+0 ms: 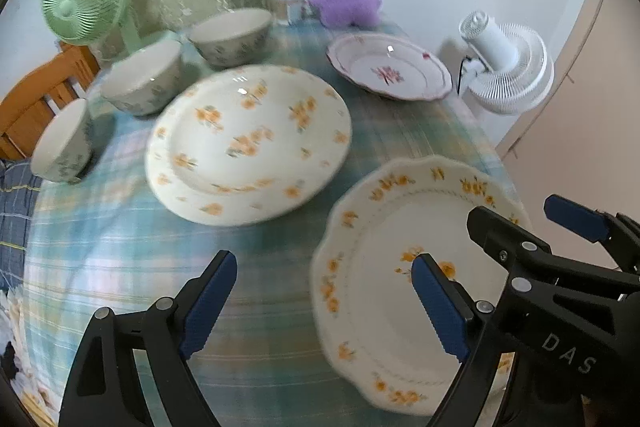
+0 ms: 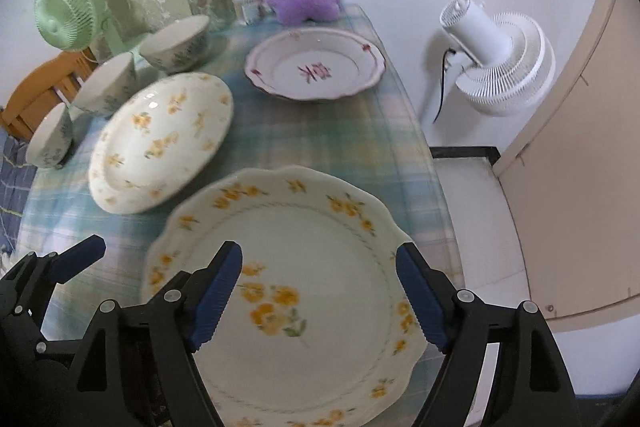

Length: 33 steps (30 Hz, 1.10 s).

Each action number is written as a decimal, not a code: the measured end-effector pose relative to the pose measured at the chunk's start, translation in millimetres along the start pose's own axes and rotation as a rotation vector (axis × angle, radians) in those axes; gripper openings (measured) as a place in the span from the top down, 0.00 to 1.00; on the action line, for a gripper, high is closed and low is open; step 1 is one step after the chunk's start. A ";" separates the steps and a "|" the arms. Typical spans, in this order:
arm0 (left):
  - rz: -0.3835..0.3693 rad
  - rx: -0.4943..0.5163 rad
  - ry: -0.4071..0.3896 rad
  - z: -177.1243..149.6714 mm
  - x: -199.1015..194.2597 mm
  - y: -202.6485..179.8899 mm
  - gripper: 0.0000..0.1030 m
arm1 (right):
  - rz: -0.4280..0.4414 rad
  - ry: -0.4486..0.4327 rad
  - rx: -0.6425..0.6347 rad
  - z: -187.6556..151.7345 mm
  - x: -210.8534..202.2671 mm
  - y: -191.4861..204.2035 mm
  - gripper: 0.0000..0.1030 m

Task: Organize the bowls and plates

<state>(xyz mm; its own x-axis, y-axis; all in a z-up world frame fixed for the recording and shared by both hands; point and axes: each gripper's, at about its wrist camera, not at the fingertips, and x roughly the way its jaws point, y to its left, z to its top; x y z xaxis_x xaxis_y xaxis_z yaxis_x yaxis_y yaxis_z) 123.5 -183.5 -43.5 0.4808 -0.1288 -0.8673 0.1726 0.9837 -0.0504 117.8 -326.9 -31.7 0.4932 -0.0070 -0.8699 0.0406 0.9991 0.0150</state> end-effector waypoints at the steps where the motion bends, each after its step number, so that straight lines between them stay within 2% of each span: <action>1: 0.001 0.000 -0.009 1.1 -4.8 5.0 0.12 | 0.005 -0.007 0.004 1.3 -4.1 3.3 0.20; 8: 0.002 -0.003 -0.071 5.0 -36.7 39.9 0.12 | -0.002 -0.087 0.011 6.1 -37.9 44.0 0.20; 11: 0.035 -0.010 -0.068 9.2 -42.3 55.6 0.12 | -0.020 -0.123 0.031 6.8 -48.7 59.5 0.20; 17: 0.060 -0.035 -0.084 20.6 -42.7 79.6 0.12 | -0.015 -0.128 0.045 20.6 -49.8 82.1 0.20; 24: 0.077 -0.110 -0.064 46.6 -19.3 100.9 0.13 | -0.005 -0.098 0.052 52.4 -26.2 96.5 0.20; 33: 0.151 -0.158 -0.037 82.9 39.2 116.7 0.14 | 0.006 -0.066 0.012 99.7 36.3 100.9 0.20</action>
<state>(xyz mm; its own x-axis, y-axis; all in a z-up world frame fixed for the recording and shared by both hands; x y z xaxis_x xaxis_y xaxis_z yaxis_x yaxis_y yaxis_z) 233.8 -84.2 -42.3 0.5228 0.0201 -0.8522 -0.0391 0.9992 -0.0004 226.4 -230.6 -12.6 0.5499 -0.0046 -0.8352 0.0483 0.9985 0.0262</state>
